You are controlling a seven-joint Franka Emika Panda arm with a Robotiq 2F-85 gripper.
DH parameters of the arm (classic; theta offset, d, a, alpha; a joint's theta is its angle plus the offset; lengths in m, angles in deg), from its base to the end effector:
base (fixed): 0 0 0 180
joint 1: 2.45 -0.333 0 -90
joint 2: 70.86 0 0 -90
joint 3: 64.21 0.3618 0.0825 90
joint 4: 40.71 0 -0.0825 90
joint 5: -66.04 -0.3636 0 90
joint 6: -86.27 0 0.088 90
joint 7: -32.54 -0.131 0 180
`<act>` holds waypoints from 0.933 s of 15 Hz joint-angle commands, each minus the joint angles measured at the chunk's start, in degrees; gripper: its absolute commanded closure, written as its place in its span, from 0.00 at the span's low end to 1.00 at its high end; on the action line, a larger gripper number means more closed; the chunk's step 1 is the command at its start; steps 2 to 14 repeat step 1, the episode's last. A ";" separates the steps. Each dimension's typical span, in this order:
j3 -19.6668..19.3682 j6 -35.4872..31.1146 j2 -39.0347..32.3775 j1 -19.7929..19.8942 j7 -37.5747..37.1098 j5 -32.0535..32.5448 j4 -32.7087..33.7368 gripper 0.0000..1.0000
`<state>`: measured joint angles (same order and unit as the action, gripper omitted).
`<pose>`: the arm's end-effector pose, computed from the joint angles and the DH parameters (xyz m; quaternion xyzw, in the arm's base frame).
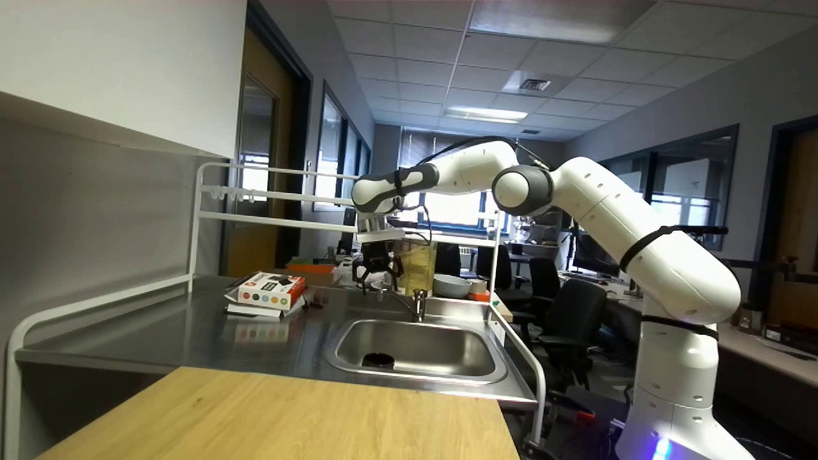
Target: Move the faucet to the left
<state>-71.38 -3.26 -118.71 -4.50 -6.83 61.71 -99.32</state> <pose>0.7414 -0.0251 0.3421 0.9189 -0.3668 -0.1348 0.0534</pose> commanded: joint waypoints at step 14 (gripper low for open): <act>-0.20 -3.68 5.94 -1.23 -0.11 0.53 -7.44 0.00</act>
